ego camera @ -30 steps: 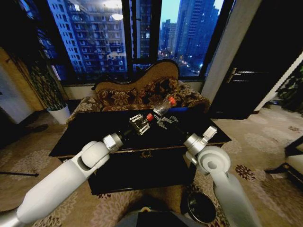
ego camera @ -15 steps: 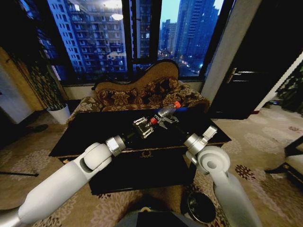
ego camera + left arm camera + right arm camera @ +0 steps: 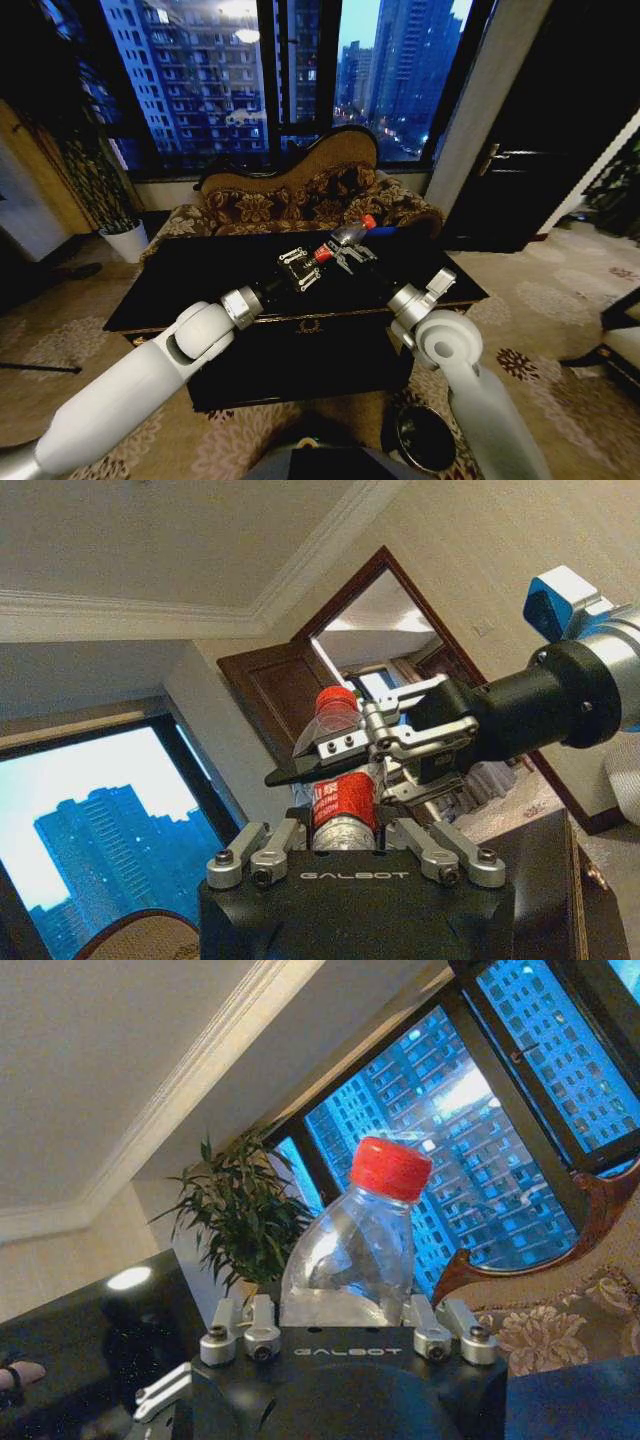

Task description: Move to the front of the table and place the trash on the table into the trash bin.

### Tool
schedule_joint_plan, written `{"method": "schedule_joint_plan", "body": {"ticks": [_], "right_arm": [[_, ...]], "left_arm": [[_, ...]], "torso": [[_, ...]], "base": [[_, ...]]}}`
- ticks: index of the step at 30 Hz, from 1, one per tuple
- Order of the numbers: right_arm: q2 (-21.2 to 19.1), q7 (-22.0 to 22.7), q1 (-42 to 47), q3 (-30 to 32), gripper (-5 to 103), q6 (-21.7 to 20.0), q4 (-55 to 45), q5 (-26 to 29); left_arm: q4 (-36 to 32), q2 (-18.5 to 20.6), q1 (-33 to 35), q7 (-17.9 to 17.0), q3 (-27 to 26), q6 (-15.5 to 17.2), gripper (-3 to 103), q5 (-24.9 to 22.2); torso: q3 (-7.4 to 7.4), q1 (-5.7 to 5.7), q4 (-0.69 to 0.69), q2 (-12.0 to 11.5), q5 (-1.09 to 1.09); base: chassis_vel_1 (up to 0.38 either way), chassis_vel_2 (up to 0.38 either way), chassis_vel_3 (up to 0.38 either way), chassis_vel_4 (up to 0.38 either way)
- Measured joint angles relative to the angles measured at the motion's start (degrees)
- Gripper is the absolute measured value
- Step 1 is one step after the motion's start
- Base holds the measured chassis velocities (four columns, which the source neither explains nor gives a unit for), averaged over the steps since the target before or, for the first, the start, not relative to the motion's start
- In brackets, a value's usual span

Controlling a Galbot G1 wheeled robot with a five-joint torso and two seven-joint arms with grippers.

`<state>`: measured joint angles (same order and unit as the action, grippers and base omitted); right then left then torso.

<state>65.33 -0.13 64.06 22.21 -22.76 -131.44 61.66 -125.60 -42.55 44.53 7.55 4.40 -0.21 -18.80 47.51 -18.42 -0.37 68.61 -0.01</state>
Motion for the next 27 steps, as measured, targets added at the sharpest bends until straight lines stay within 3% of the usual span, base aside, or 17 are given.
{"method": "schedule_joint_plan", "body": {"ticks": [4, 6, 9, 12, 14, 15, 17, 21, 25, 27], "right_arm": [[0.1, 0.0, 0.0, 0.0, 50, 0.0, 0.1, -0.1], [0.1, 0.0, 0.0, 0.0, 47, 0.1, 0.1, -0.1], [0.0, 0.1, 0.0, 0.0, 44, 0.1, 0.2, -0.1], [0.2, 0.1, 0.1, 0.1, 35, 0.1, 0.4, -0.2], [0.3, 0.1, 0.2, 0.1, 35, 0.1, 0.5, -0.2], [0.5, 0.1, 0.2, 0.2, 31, 0.2, 0.7, -0.5], [0.6, 0.2, 0.3, 0.3, 31, 0.6, 1.1, -0.8], [1.1, 0.3, 0.3, 0.8, 31, 1.4, 2.5, -2.0], [1.5, 0.3, 0.1, 1.7, 31, 2.0, 3.5, -3.0], [1.6, 0.3, 0.0, 2.2, 31, 2.9, 4.5, -5.2]], "left_arm": [[0.1, 0.0, 0.0, 0.0, -0.1, -0.2, 33, 0.0], [0.1, 0.0, 0.3, 0.0, -0.5, -0.3, 43, -0.1], [0.1, -0.1, 0.6, 0.0, -1.0, -0.3, 49, -0.1], [0.0, -0.1, 1.5, -0.3, -2.2, -0.3, 65, -0.2], [-0.1, -0.1, 1.7, -0.3, -2.6, -0.3, 65, -0.2], [-0.4, 0.0, 2.2, -0.3, -3.5, -0.1, 77, -0.3], [-0.5, 0.1, 2.5, -0.4, -4.2, 0.0, 77, -0.3], [-1.9, -0.1, 3.7, -0.9, -7.0, 1.2, 93, -1.2], [-3.2, -0.6, 4.4, -2.8, -9.4, 3.3, 99, -2.2], [-3.6, -2.0, 5.8, -6.2, -12.3, 5.5, 100, -2.5]], "torso": [[0.0, 0.0, 0.0, 0.0, 0.0], [0.0, 0.0, 0.0, 0.0, 0.0], [0.0, 0.0, 0.0, 0.0, 0.0], [0.0, 0.0, 0.0, 0.0, 0.0], [0.0, 0.0, 0.0, 0.0, 0.0], [0.0, 0.0, 0.0, 0.0, 0.0], [0.0, 0.0, 0.0, 0.0, 0.0], [0.0, 0.0, 0.0, 0.0, -0.01], [0.0, 0.0, -0.01, 0.0, 0.0], [0.0, 0.0, 0.0, 0.0, 0.01]], "base": [[0.0, 0.0, 0.0, 0.0], [0.0, 0.0, 0.0, 0.0], [0.0, 0.0, 0.0, 0.0], [0.0, 0.0, 0.0, 0.0], [0.0, 0.0, 0.0, 0.0], [0.0, 0.0, 0.0, 0.0], [0.0, 0.0, 0.0, 0.0], [0.0, 0.0, 0.0, 0.0], [0.0, 0.0, 0.0, 0.0], [0.0, 0.0, 0.0, 0.0]]}}
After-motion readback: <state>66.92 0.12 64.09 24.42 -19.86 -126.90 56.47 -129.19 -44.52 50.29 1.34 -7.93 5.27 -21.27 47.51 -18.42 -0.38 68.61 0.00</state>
